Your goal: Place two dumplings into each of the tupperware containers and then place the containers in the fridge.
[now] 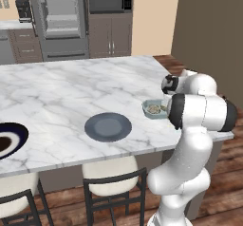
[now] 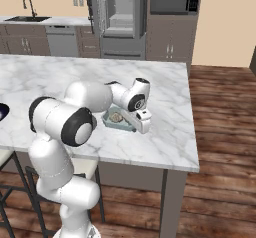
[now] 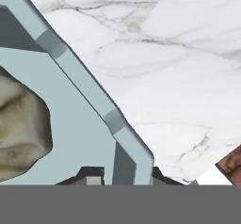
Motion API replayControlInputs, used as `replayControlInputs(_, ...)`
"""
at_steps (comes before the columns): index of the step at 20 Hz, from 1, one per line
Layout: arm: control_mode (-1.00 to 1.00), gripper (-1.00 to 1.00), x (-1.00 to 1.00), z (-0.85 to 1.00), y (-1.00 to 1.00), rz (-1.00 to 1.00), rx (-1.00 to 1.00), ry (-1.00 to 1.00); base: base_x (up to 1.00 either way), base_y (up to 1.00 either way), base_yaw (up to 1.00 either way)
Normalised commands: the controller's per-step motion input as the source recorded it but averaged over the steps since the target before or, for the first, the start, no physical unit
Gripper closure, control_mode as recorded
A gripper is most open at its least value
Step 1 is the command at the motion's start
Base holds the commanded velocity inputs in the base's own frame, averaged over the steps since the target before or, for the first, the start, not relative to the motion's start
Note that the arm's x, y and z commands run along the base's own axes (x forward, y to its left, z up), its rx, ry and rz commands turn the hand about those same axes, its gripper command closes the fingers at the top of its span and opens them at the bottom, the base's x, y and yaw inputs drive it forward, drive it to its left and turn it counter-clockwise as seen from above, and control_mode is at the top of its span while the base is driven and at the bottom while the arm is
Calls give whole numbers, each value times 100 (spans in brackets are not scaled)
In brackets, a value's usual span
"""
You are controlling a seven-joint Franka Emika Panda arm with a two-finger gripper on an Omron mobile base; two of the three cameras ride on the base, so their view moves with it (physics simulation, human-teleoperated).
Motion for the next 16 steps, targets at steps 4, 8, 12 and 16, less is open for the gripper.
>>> replayControlInputs(4,-100,100,-38,89,83,-10,0,-1,0,0,0)
replayControlInputs(8,-100,100,-76,76,91,-15,0,0,0,0,0)
replayControlInputs(12,-100,100,-73,49,73,-26,0,-3,0,0,0)
replayControlInputs(16,-100,100,-45,54,62,-18,0,-2,0,0,0)
